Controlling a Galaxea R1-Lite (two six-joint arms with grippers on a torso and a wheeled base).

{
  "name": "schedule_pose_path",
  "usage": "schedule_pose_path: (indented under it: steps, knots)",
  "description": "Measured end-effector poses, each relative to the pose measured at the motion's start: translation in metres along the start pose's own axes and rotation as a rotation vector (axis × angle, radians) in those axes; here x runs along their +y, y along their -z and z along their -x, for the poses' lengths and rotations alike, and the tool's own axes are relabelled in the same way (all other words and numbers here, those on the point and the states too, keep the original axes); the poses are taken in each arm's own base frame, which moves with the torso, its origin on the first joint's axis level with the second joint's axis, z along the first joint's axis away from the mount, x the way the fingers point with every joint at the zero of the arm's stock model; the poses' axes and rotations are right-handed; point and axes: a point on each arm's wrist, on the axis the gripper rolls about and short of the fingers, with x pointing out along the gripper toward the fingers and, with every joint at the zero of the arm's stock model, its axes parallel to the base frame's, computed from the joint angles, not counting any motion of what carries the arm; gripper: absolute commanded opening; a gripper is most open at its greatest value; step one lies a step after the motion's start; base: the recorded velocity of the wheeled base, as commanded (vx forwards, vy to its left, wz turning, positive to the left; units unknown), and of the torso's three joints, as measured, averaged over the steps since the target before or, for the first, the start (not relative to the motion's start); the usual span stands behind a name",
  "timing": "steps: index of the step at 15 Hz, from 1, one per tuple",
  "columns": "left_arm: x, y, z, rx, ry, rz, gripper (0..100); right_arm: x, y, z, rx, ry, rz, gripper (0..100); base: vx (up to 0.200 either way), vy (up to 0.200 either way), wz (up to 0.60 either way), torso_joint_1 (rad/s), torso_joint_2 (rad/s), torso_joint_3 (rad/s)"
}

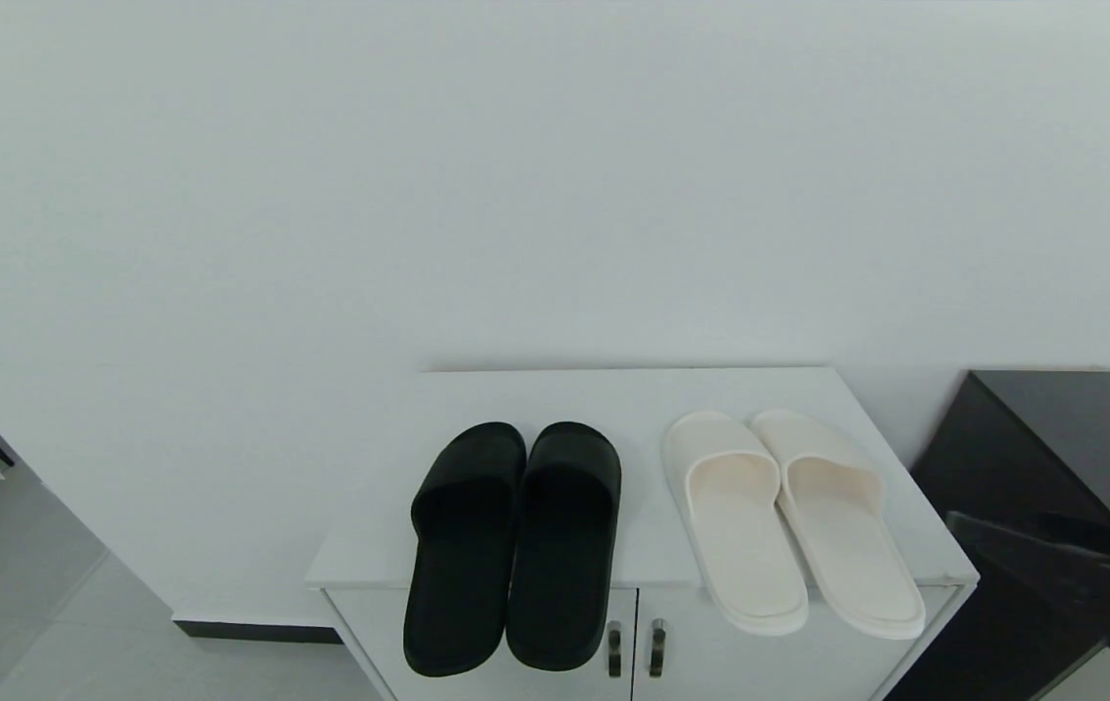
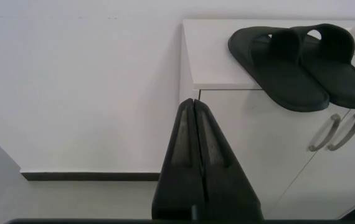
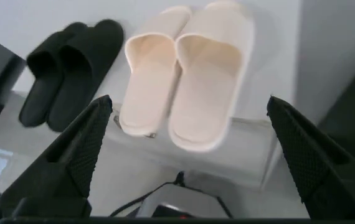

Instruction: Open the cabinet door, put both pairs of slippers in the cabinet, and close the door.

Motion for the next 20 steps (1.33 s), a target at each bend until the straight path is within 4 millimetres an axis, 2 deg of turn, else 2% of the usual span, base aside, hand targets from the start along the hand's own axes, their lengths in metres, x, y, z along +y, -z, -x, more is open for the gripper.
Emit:
schedule_pose_path:
  steps: [4,7,10,14,17,19,20]
  knots:
    - [0.0,0.0,0.0,0.0,-0.001,0.0,0,0.045,0.009,-0.077,-0.022,0.09,-0.015,100,0.0,0.0,0.0,0.0,0.0,0.0]
    - [0.0,0.0,0.0,0.0,0.0,0.0,0,0.064,0.022,-0.117,-0.014,0.124,0.005,100,0.0,0.0,0.0,0.0,0.0,0.0]
    - [0.0,0.0,0.0,0.0,-0.001,0.0,0,0.067,0.035,-0.143,0.02,0.148,0.052,100,0.0,0.0,0.0,0.0,0.0,0.0]
    - [0.0,0.0,0.0,0.0,-0.001,0.001,0,0.055,0.037,-0.169,-0.015,0.195,0.104,100,0.0,0.0,0.0,0.0,0.0,0.0]
    - [0.0,0.0,0.0,0.0,0.0,0.001,0,0.042,0.034,-0.184,-0.039,0.237,0.131,100,0.0,0.0,0.0,0.0,0.0,0.0]
    - [0.0,0.0,0.0,0.0,-0.001,0.001,0,0.041,0.032,-0.191,-0.043,0.246,0.128,100,0.0,0.0,0.0,0.0,0.0,0.0]
    - [0.0,0.0,0.0,0.0,-0.001,0.001,0,0.042,0.032,-0.196,-0.048,0.247,0.124,0,0.0,0.0,0.0,0.0,0.0,0.0]
